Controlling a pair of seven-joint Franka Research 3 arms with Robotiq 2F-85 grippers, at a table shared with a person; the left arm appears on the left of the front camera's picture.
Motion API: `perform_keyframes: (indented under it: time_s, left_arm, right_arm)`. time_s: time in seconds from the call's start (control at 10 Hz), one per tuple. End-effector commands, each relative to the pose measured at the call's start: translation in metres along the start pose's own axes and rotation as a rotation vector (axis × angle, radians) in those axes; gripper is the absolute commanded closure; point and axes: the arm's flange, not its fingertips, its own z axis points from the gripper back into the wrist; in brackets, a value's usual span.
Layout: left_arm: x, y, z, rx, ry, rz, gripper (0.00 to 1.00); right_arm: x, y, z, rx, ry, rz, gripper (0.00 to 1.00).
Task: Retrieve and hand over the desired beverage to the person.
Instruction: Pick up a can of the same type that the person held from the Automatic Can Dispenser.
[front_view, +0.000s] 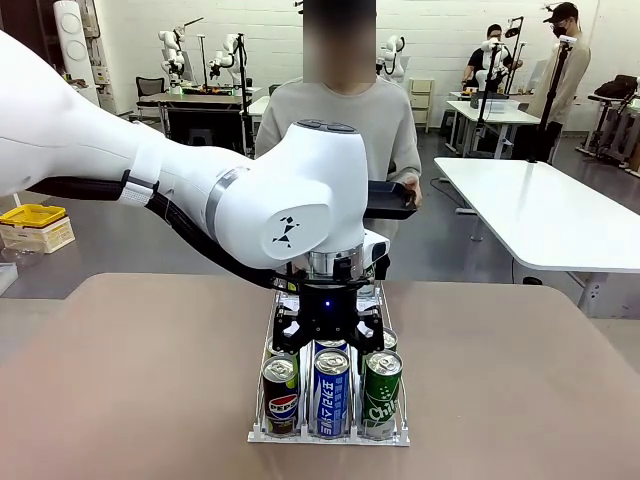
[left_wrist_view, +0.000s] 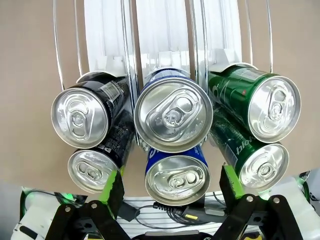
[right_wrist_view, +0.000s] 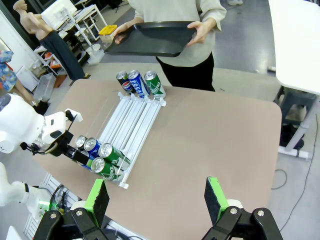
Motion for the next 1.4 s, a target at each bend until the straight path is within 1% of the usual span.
perform_keyframes:
  time_s: [0.0, 0.2, 0.8, 0.9, 1.0, 1.1, 1.3]
  left_arm:
    - [-0.0012, 0.0013, -0.0022, -0.023, 0.012, -0.020, 0.00]
    - [-0.0014, 0.0012, -0.0024, -0.053, 0.037, -0.029, 0.00]
    - [-0.0023, 0.0043, -0.0045, -0.068, 0.048, -0.067, 0.00]
    - [-0.0020, 0.0047, -0.0051, -0.064, 0.034, -0.094, 0.57]
    - [-0.0025, 0.0052, -0.0050, -0.056, 0.033, -0.091, 0.60]
    - [-0.0025, 0.0051, -0.0052, -0.055, 0.035, -0.097, 1.00]
    - [-0.0032, 0.0039, -0.0066, -0.043, 0.039, -0.105, 1.00]
  right_arm:
    - [0.0009, -0.0007, -0.0017, 0.034, -0.004, 0.007, 0.00]
    - [0.0009, -0.0007, -0.0017, 0.034, -0.004, 0.007, 0.00]
    - [0.0009, -0.0007, -0.0017, 0.034, -0.004, 0.007, 0.00]
    - [0.0009, -0.0007, -0.0017, 0.034, -0.004, 0.007, 0.00]
    - [0.0009, -0.0007, -0.0017, 0.034, -0.004, 0.007, 0.00]
    - [0.0009, -0.0007, -0.0017, 0.034, -0.004, 0.007, 0.00]
    - [0.0009, -0.0007, -0.0017, 0.034, -0.004, 0.007, 0.00]
